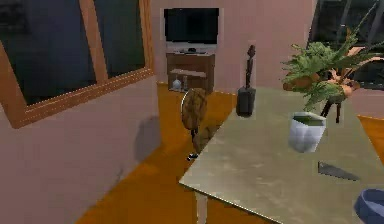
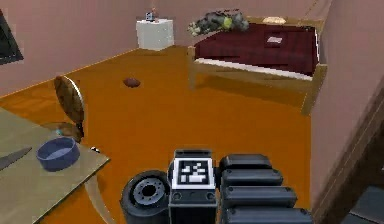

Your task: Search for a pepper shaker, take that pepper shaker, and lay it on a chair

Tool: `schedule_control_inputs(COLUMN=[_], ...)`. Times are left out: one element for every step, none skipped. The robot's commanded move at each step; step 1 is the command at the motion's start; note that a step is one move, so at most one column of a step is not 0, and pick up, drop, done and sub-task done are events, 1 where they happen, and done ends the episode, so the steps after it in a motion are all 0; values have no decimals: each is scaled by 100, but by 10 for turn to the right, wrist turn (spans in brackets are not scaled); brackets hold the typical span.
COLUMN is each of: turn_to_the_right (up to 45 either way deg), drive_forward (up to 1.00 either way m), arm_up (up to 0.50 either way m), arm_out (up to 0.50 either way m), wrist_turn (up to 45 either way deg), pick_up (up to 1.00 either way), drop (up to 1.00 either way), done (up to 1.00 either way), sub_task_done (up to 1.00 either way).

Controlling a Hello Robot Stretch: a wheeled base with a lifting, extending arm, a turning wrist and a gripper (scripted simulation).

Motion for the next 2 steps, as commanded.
schedule_control_inputs(turn_to_the_right=[450, 450], drive_forward=[0, 0], arm_up=[0, 0], arm_out=[0, 0], wrist_turn=[0, 0], pick_up=[0, 0], drop=[0, 0], done=[0, 0], sub_task_done=[0, 0])
